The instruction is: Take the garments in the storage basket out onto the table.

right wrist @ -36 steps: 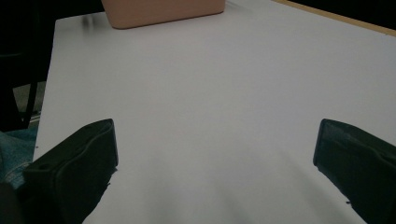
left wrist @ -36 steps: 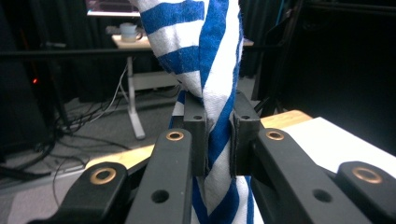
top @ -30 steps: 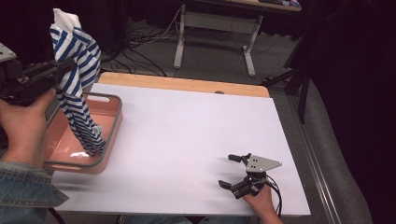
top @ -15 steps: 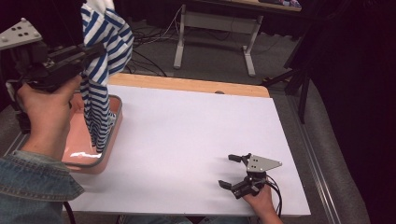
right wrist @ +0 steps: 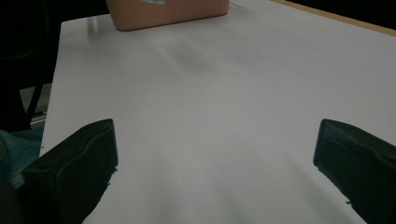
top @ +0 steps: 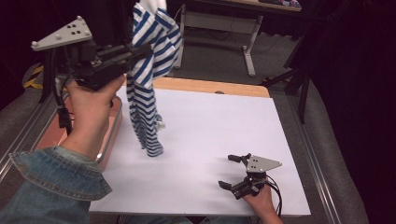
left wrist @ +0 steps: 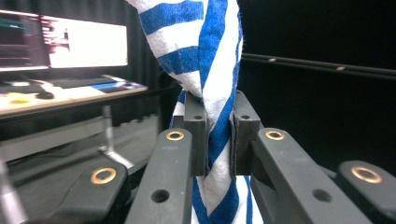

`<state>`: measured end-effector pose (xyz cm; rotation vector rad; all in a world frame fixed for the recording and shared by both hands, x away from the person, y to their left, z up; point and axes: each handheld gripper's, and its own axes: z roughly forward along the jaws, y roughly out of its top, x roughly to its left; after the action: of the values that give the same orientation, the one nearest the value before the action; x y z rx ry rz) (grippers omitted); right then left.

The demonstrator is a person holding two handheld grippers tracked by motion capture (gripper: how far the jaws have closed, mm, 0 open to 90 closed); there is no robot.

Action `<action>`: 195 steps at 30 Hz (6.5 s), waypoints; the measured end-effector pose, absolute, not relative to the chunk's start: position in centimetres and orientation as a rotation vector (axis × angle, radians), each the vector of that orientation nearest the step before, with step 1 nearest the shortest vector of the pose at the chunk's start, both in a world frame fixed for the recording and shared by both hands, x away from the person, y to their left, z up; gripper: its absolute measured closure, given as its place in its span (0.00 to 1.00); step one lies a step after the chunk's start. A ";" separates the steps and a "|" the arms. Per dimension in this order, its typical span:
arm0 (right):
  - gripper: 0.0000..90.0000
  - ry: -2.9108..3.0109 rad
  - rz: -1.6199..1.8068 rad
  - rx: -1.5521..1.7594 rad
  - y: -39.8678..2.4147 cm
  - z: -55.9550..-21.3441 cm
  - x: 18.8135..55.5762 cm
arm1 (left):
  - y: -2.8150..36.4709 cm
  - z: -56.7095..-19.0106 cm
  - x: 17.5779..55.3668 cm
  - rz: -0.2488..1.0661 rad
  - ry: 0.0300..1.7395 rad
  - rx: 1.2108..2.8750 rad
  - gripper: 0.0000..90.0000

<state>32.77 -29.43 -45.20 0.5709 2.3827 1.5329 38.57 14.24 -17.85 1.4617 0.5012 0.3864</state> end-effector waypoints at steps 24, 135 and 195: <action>0.00 2.385 1.532 0.564 -29.4 -45.2 32.7 | 7.0 -26.5 41.3 0.086 0.518 1.475 0.90; 0.00 2.428 1.540 0.628 -28.1 -44.6 33.7 | 5.3 -40.5 47.5 0.174 0.818 2.205 0.96; 0.35 2.415 1.377 0.858 -21.9 -42.9 45.1 | 10.8 -39.1 46.2 0.186 0.844 1.997 0.33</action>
<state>45.10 -21.93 -42.90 0.8575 2.4152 1.3773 46.19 10.75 -39.13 1.9972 0.8440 0.1858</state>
